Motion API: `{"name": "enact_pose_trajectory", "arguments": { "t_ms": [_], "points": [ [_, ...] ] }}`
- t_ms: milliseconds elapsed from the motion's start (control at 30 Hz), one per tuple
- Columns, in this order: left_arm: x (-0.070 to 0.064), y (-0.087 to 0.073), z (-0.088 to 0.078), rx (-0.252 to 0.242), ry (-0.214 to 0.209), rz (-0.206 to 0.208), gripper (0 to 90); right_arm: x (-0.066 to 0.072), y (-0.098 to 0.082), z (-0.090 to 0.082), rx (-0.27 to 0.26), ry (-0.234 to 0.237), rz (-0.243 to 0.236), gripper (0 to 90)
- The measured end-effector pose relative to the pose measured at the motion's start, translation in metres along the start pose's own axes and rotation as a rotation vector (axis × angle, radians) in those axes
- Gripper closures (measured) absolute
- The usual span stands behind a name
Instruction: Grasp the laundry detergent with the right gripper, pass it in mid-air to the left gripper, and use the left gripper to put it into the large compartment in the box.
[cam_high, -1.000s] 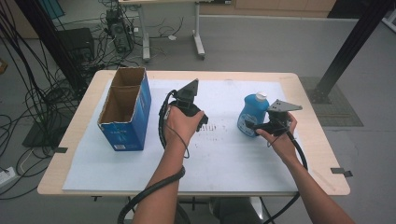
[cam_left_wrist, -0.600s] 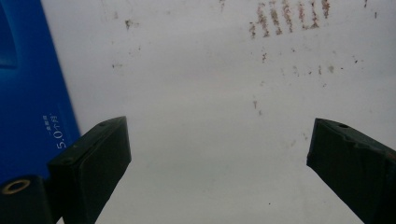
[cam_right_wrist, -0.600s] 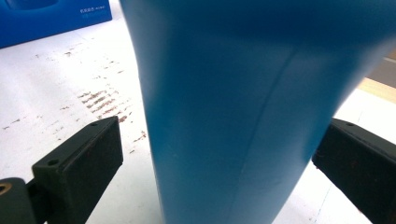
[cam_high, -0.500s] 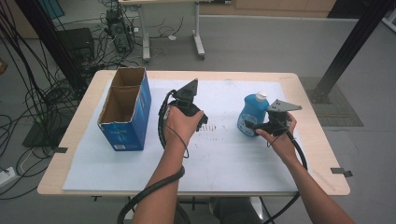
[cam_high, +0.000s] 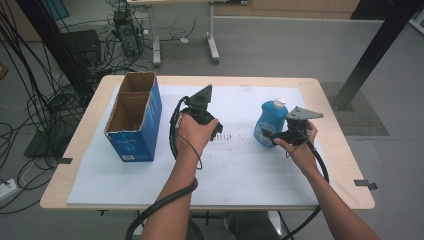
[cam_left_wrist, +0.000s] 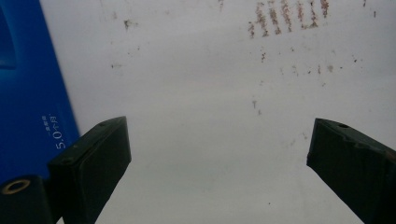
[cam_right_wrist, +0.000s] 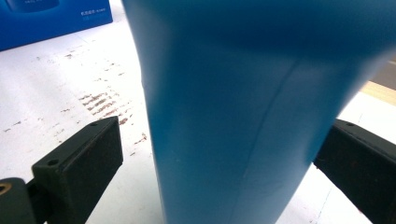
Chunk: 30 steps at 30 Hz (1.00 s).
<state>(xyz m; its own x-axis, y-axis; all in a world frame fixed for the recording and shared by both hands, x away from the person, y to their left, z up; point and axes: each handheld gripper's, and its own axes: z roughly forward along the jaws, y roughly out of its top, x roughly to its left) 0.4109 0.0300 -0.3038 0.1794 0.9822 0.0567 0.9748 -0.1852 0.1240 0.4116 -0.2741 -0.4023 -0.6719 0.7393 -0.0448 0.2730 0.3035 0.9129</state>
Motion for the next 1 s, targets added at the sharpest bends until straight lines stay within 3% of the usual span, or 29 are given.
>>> {"name": "enact_pose_trajectory", "arguments": {
  "t_ms": [1000],
  "points": [
    [-0.0001, -0.0002, -0.0004, 0.004, 0.003, 0.007, 6.6, 0.0011, 0.0001, 0.0012, -0.002, -0.004, -0.010, 2.1]
  ]
}}
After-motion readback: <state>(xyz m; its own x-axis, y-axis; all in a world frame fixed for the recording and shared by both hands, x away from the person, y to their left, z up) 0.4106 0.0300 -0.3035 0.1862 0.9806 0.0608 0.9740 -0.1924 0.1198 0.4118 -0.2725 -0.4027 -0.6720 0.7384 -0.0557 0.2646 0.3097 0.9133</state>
